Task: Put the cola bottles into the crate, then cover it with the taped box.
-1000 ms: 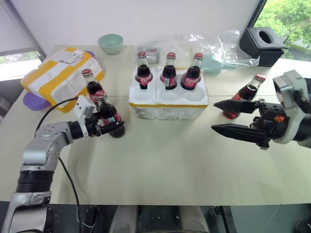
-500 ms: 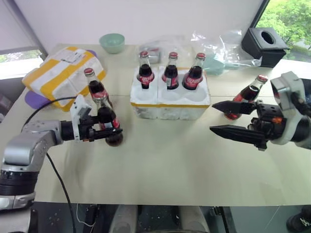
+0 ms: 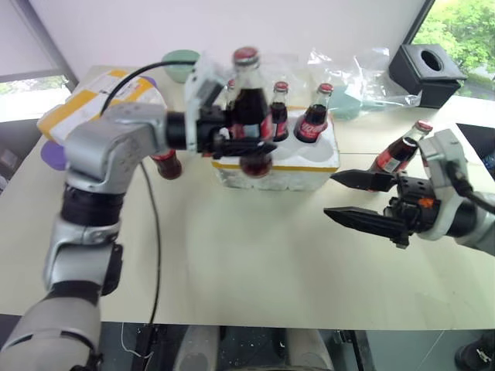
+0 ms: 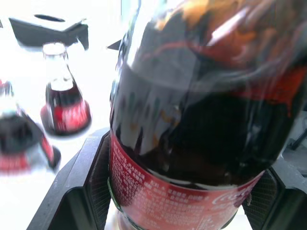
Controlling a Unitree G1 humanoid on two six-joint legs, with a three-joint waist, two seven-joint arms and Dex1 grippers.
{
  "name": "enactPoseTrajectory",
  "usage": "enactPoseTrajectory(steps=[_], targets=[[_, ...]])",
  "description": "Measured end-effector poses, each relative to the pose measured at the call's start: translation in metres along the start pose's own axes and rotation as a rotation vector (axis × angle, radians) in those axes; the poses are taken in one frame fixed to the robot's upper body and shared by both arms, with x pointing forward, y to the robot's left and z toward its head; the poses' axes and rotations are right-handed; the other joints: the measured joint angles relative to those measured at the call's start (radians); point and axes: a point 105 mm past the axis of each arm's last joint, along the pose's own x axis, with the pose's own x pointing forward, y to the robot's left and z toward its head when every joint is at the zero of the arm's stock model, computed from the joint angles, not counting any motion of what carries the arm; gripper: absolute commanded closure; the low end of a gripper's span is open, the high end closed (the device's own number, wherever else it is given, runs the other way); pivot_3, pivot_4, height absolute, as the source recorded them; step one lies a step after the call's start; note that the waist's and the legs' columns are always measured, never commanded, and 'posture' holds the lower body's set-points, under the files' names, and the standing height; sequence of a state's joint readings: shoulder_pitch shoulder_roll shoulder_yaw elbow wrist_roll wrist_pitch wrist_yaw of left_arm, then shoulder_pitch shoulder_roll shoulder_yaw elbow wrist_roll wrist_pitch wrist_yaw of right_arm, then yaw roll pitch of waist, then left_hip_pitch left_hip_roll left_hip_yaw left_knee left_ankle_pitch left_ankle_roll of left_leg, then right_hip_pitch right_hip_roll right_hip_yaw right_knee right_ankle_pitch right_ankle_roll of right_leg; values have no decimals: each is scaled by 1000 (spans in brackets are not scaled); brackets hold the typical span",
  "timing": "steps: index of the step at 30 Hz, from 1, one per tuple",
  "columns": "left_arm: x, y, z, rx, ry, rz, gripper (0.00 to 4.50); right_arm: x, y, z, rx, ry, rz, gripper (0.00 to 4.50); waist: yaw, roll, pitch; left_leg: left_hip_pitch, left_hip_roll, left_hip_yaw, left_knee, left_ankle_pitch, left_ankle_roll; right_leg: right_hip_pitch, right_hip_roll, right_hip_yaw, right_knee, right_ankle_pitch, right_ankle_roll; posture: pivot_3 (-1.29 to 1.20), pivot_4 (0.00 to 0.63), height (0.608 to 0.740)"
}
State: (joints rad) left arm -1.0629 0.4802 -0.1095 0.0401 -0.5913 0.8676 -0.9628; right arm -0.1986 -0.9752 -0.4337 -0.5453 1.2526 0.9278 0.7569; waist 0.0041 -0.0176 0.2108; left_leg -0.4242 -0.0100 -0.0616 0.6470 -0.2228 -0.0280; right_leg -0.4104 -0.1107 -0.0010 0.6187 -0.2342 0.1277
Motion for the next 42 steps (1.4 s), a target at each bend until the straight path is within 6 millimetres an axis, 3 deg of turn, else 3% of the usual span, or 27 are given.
enactPoseTrajectory(steps=[8, 20, 26, 37, 41, 42], targets=[[37, 32, -13, -30, 68, 193, 1666, -4, -1, -4, 4, -14, -57, 0, 2, 0, 0, -1, 0, 0, 0, 0, 0, -1, 0, 0, 1, 0, 0, 0, 150, 739], [75, 36, -30, 68, 83, 205, 1666, -6, -5, -1, -29, -31, -106, 0, 9, 0, 0, -2, 0, 0, 1, 0, 0, -1, 0, 0, 0, 0, 0, 0, 150, 739], [77, 47, -49, 65, 132, 250, 1666, -9, -14, -1, -47, -26, -156, 0, 8, 0, 0, -2, 0, 0, 0, 0, 0, -2, 0, 0, 1, 0, 0, 0, 150, 739], [81, 43, -55, 58, 145, 235, 1666, -18, -34, -2, -87, -17, -273, 0, 9, 0, 0, -2, 0, 0, 1, 0, 0, -2, 0, 0, 1, 1, 1, 0, 150, 739], [79, 45, -73, 38, 181, 256, 1666, -19, -36, -2, -94, -15, -283, 0, 8, 0, 0, -2, 0, 0, 1, 0, 0, -1, 0, 0, 1, 1, 1, 0, 150, 739], [78, 45, -79, 28, 193, 262, 1166, -19, -36, -2, -94, -16, -284, 0, 9, 0, 0, -2, 0, 0, 1, 0, 0, -1, 0, 0, 1, 1, 2, 0, 150, 739]])
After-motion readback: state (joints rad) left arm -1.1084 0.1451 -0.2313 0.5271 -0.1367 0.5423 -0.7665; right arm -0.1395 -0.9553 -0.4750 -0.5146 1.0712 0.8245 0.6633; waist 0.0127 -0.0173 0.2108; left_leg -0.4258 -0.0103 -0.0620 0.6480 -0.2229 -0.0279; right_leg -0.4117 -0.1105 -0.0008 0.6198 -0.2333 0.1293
